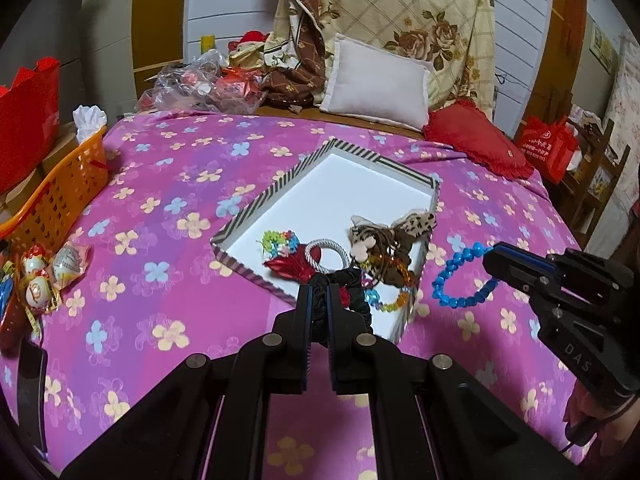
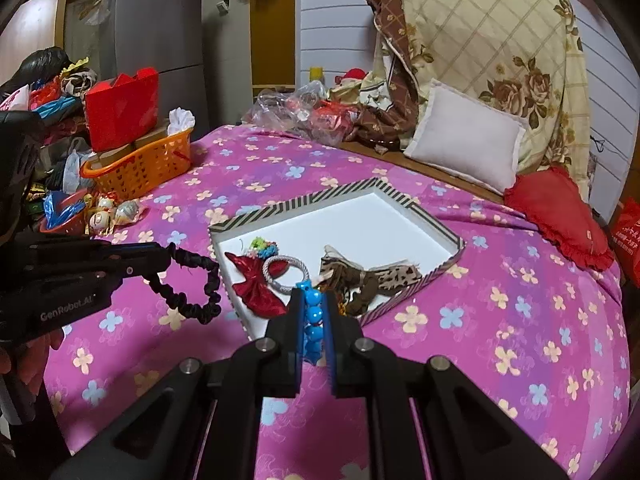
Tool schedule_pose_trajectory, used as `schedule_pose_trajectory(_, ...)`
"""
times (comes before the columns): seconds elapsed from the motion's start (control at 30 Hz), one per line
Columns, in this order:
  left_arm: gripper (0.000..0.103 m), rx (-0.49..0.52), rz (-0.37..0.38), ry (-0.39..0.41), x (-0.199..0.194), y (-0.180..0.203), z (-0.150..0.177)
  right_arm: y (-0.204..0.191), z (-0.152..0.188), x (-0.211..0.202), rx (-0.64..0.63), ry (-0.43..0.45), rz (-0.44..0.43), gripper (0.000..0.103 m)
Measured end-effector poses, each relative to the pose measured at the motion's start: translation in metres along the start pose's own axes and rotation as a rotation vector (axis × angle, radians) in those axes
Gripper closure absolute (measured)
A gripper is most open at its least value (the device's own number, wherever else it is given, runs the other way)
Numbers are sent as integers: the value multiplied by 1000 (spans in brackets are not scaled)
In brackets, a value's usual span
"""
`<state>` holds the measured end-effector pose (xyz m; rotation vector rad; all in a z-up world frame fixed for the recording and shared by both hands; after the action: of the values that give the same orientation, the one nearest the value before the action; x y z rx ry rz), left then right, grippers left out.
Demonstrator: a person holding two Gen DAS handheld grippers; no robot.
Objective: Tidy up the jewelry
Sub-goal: 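Carry the black scrunchie with the left gripper while the right carries the blue bracelet into the tray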
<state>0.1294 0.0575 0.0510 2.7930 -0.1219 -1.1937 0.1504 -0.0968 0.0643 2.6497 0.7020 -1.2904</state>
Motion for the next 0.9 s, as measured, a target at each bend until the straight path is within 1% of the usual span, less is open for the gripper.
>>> schedule_pose_trajectory(0.27, 103, -3, -3, 2, 11, 3, -9, 4, -2, 12, 24, -10, -15, 95)
schedule_pose_trajectory(0.57, 102, -12, -15, -8, 35, 4, -21, 6, -10, 35, 53, -29, -47, 95)
schedule_pose_trajectory(0.73, 101, -45, -10, -23, 56, -1, -26, 9, -11, 57, 91, -57, -88, 95)
schedule_pose_trajectory(0.9, 101, -85, -5, -51, 82, -8, -27, 9, -3, 87, 104, -107, -100, 95)
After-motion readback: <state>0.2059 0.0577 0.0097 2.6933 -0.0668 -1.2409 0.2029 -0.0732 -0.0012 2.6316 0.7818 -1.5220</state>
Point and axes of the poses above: each gripper's, at about its wrist camera, not at the fingertips, and x roughly the way its jaws point, y to its right, z to its underside, the point moved 4 cm from there along x, roughly the way its jaws point
